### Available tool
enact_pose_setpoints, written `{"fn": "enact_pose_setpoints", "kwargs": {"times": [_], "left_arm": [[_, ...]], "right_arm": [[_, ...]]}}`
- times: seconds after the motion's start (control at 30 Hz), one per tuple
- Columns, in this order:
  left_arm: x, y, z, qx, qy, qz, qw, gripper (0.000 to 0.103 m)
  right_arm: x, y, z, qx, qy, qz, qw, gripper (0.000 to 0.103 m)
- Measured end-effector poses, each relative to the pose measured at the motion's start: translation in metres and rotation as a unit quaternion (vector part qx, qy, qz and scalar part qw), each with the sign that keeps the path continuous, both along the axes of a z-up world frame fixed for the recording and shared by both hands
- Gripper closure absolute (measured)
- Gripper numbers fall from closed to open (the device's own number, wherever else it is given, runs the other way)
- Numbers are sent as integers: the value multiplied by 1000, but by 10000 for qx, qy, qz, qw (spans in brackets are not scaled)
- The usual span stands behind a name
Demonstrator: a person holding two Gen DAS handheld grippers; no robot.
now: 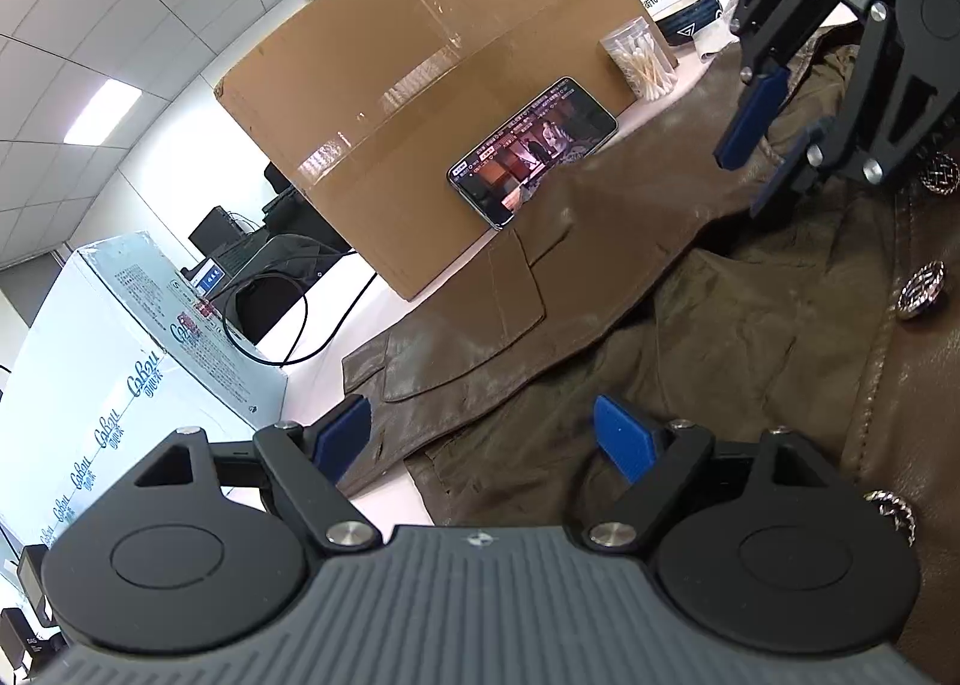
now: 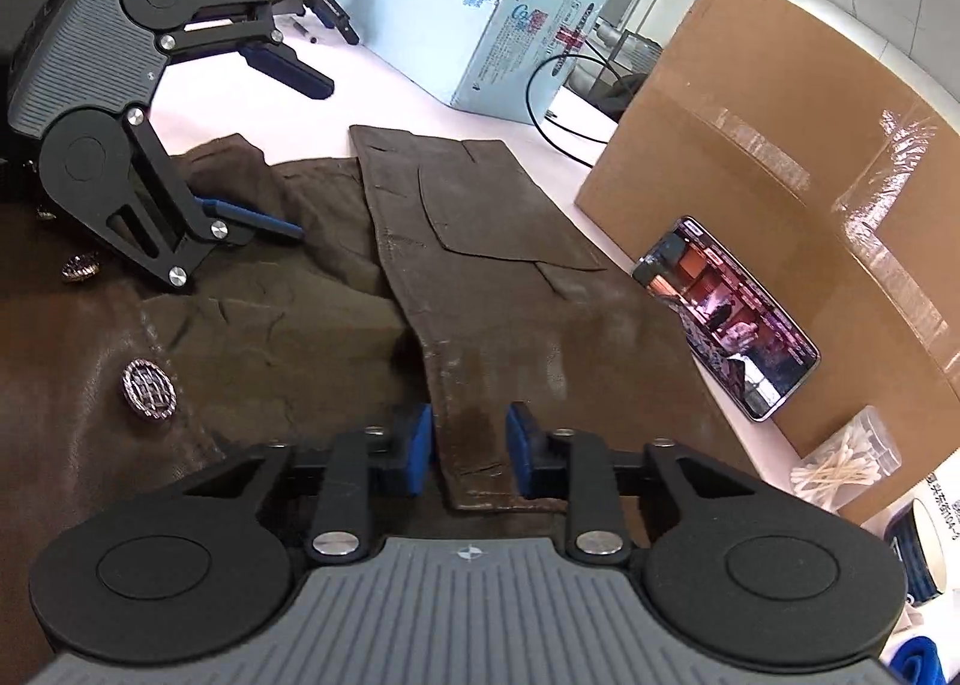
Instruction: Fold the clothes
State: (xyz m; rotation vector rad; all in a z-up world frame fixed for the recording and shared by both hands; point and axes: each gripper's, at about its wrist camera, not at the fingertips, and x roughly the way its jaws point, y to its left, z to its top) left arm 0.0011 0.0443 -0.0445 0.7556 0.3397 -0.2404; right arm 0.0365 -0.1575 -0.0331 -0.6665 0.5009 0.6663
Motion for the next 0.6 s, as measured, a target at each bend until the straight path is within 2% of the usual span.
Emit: {"fn": "enact_pose_setpoints", "kwargs": {"times": [0.2,0.4,0.5,0.53,0.6], "left_arm": [[3,0,3,-9,88,18,10000,22],[8,-9,23,-300,-52,-130,9995,23],[16,-24,23,-328,43,-390,9987,23],[19,-28,22,-330,95,-471,9983,23],[31,-37,19,-358,224,-596,9973,33]], "right_arm": [[-5,-18,16,264,-527,-204,9981,91],[-6,-26,22,547,-704,-272,9956,94],[-4,-30,24,691,-724,-314,9945,94],[-3,-31,25,734,-726,-326,9941,94],[-1,-33,26,805,-735,-352,9934,94]]}}
